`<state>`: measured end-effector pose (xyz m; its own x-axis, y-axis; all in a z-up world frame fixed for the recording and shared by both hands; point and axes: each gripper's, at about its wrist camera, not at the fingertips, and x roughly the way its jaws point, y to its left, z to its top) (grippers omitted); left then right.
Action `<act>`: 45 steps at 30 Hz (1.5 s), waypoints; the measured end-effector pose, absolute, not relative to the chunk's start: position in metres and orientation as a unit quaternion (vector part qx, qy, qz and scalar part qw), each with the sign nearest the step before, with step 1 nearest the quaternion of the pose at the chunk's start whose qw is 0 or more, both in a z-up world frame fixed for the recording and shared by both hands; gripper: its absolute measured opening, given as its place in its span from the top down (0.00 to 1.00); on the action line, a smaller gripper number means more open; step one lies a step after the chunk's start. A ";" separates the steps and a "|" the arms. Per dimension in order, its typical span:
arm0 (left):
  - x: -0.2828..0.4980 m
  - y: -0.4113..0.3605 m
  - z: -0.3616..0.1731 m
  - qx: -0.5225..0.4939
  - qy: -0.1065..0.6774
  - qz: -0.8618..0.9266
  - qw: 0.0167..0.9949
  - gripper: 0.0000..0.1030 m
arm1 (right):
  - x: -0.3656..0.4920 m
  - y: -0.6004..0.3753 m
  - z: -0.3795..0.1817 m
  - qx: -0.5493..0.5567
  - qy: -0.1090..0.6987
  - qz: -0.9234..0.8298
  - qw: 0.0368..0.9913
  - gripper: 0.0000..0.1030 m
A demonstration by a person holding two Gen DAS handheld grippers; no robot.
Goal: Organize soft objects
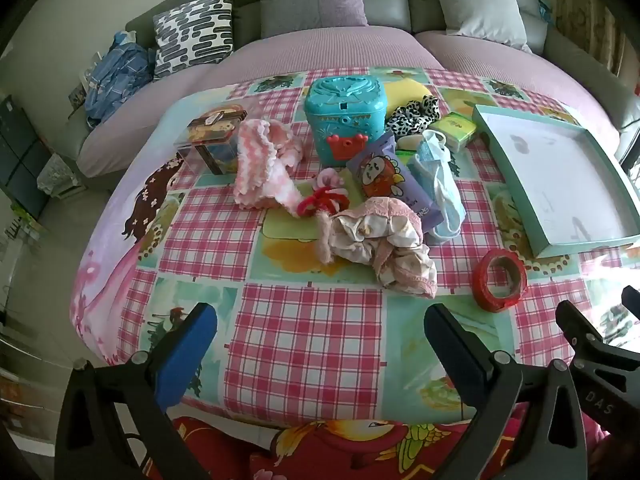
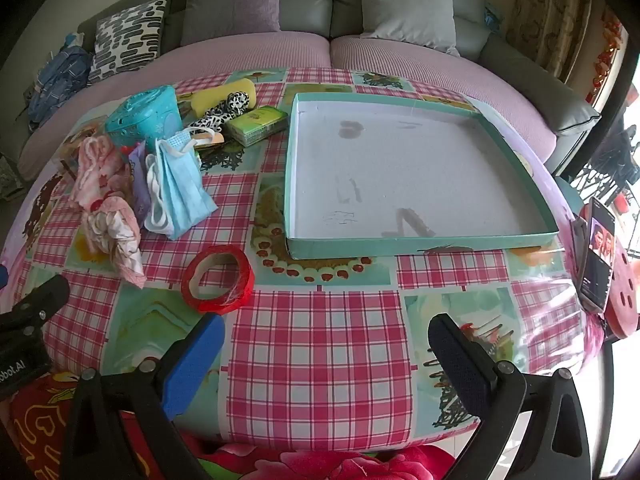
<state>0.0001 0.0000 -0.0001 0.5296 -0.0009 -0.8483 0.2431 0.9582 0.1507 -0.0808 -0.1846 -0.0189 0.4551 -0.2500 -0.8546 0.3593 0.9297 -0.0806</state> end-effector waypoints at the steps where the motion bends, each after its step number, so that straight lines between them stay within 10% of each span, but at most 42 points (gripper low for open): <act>1: 0.000 0.000 0.000 0.126 0.480 -0.071 0.866 0.00 | -0.081 -0.185 -0.019 0.056 0.490 -0.179 0.851 0.00; 45: 0.000 -0.003 -0.001 0.126 0.484 -0.071 0.863 0.00 | -0.081 -0.185 -0.020 0.054 0.491 -0.180 0.851 0.00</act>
<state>-0.0005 -0.0026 -0.0008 0.5211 -0.0007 -0.8535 0.2438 0.9585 0.1481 -0.0806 -0.1847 -0.0198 0.4532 -0.2524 -0.8550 0.3590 0.9295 -0.0841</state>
